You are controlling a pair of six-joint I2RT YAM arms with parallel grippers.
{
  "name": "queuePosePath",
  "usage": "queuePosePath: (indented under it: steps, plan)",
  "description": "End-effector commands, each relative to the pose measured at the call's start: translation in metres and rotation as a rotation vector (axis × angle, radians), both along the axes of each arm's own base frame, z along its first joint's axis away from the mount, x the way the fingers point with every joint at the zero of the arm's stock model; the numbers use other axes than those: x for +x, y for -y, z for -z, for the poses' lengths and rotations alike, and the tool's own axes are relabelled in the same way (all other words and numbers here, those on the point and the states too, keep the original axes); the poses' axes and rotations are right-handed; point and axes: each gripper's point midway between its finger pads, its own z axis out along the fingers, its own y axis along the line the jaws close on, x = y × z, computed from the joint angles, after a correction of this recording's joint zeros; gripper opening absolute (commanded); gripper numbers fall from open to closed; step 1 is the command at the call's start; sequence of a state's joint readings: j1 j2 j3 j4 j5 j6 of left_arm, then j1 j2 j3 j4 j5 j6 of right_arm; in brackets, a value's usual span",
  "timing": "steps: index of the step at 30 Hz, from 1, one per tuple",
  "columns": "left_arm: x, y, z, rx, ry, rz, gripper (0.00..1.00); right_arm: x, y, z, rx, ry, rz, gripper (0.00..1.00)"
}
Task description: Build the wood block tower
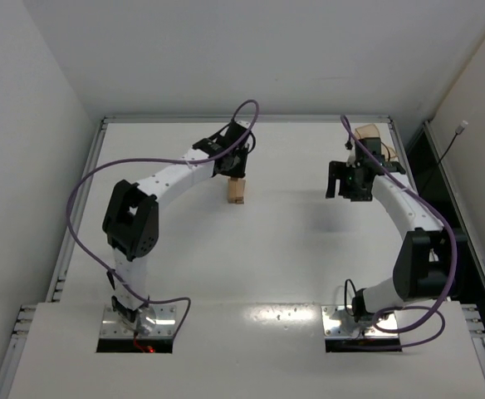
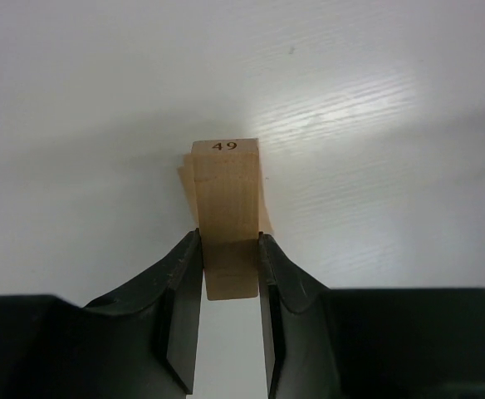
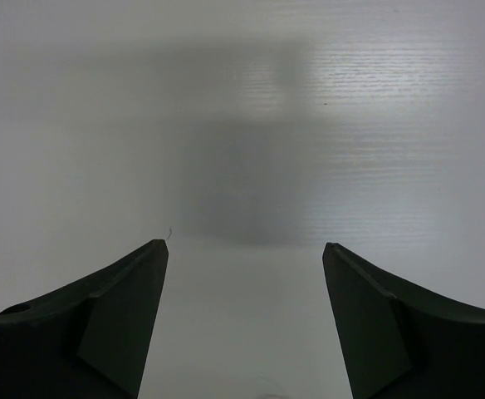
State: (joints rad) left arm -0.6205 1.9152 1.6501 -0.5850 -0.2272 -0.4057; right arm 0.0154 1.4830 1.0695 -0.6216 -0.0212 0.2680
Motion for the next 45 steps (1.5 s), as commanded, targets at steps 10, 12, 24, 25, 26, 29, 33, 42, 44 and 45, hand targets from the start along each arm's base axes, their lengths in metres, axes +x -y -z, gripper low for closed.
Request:
queuePosePath:
  steps: [10, 12, 24, 25, 26, 29, 33, 42, 44, 45]
  plan:
    - [0.018, -0.004, 0.024, -0.026, -0.073, 0.041, 0.0, 0.012, -0.011, -0.013, 0.047, 0.056, -0.037, 0.73]
    - [0.018, -0.004, 0.028, -0.021, -0.081, 0.04, 0.0, 0.012, -0.008, -0.013, 0.047, 0.056, -0.028, 0.73]
    - [0.015, 0.0, 0.04, -0.026, -0.107, 0.054, 0.0, 0.014, -0.008, -0.014, 0.047, 0.065, -0.028, 0.73]
    - [0.015, -0.001, 0.045, -0.021, -0.115, 0.054, 0.0, 0.014, -0.008, -0.011, 0.047, 0.056, -0.028, 0.73]
    - [0.015, -0.001, 0.045, -0.021, -0.115, 0.054, 0.0, 0.014, -0.008, -0.011, 0.047, 0.056, -0.028, 0.73]
    - [0.014, -0.003, 0.053, -0.011, -0.129, 0.041, 0.0, 0.014, -0.009, -0.011, 0.055, 0.056, -0.033, 0.73]
    - [0.012, -0.004, 0.056, -0.007, -0.137, 0.04, 0.0, 0.014, -0.008, -0.007, 0.062, 0.046, -0.028, 0.73]
    - [0.011, -0.009, 0.068, 0.001, -0.163, 0.023, 0.08, 0.019, -0.006, -0.008, 0.07, 0.046, -0.024, 0.73]
    - [0.01, -0.012, 0.074, 0.017, -0.174, 0.016, 0.08, 0.019, -0.003, -0.004, 0.07, 0.035, -0.014, 0.73]
    - [0.01, -0.012, 0.074, 0.017, -0.175, 0.016, 0.08, 0.019, -0.003, -0.004, 0.07, 0.035, -0.014, 0.73]
